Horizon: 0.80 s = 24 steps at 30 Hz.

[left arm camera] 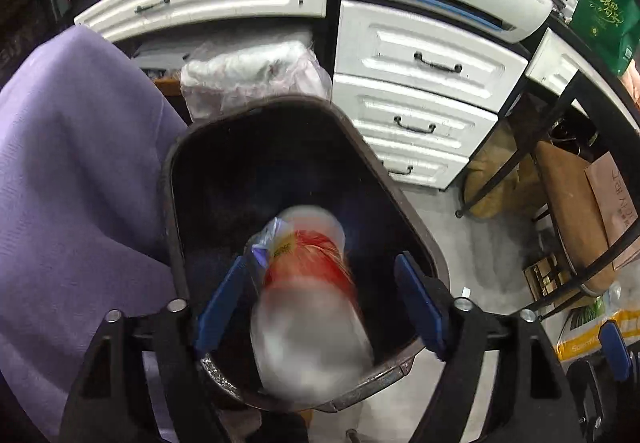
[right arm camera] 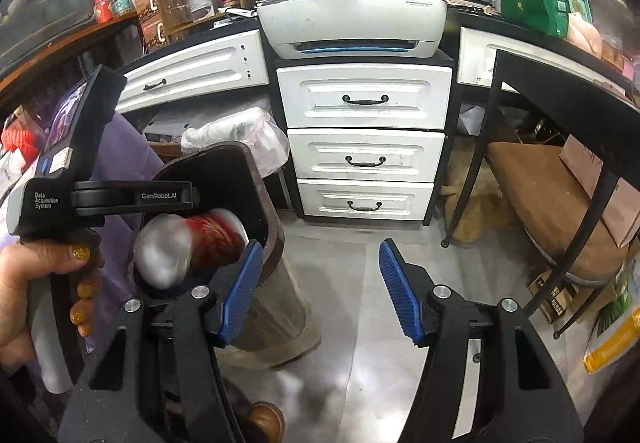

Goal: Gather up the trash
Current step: 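Carry the cup and bag to the black bin and release both, then move both tools back over the table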

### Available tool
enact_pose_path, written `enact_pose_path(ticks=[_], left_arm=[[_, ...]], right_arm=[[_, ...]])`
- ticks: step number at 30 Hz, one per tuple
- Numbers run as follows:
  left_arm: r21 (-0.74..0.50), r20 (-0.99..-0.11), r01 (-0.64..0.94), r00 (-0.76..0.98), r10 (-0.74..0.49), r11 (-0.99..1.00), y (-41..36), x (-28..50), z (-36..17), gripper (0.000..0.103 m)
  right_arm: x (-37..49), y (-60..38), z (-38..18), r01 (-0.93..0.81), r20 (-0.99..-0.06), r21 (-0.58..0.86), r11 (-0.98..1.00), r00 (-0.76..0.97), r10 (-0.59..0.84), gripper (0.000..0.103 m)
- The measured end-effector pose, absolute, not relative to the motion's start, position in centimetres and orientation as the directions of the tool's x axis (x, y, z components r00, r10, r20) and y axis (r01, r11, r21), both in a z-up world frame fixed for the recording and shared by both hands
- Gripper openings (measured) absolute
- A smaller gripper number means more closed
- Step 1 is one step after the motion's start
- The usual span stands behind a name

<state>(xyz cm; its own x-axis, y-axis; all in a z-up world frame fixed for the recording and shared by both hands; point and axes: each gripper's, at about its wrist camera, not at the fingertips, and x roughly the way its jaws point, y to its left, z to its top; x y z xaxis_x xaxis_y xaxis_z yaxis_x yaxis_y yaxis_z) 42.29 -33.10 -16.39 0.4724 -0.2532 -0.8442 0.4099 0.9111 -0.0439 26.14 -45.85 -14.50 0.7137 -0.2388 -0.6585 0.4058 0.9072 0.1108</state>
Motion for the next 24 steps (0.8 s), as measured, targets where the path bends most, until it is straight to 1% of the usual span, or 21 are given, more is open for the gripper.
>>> enact_pose_path(ticks=[5,10,14,17,21,22,24], left_arm=[[-0.084,-0.81,0.431,0.495,-0.313,0.899,-32.7,40.8,-13.8,0.081],[-0.069,-0.745,0.478,0.559,-0.363,0.876,-31.1,37.3,-8.8,0.081],[-0.057,-0.701,0.504,0.594,-0.394,0.862,-28.2,34.3,-5.2,0.086],[-0.014,-0.681,0.519,0.621,-0.388,0.855,-26.4,32.6,-3.7,0.088],[0.004,-0.663,0.523,0.639,-0.389,0.853,-23.7,31.2,-2.6,0.088],[0.012,-0.654,0.514,0.653,-0.382,0.858,-22.8,30.9,-2.3,0.088],[0.041,-0.639,0.493,0.682,-0.357,0.869,-21.4,30.5,-2.0,0.088]], right_arm=[[25.9,-45.4,-13.9,0.407,-0.645,0.113,0.906,0.724,-0.244,0.061],[25.8,-44.7,-12.9,0.384,-0.645,0.133,0.914,0.734,-0.214,0.061],[25.9,-43.1,-11.7,0.34,-0.636,0.151,0.928,0.753,-0.173,0.061],[26.1,-41.6,-10.9,0.299,-0.629,0.156,0.941,0.765,-0.139,0.061],[26.3,-38.9,-9.6,0.23,-0.612,0.12,0.966,0.783,-0.11,0.063],[26.3,-38.4,-9.3,0.215,-0.608,0.113,0.97,0.787,-0.103,0.064],[26.3,-37.1,-8.6,0.184,-0.598,0.103,0.978,0.797,-0.087,0.069]])
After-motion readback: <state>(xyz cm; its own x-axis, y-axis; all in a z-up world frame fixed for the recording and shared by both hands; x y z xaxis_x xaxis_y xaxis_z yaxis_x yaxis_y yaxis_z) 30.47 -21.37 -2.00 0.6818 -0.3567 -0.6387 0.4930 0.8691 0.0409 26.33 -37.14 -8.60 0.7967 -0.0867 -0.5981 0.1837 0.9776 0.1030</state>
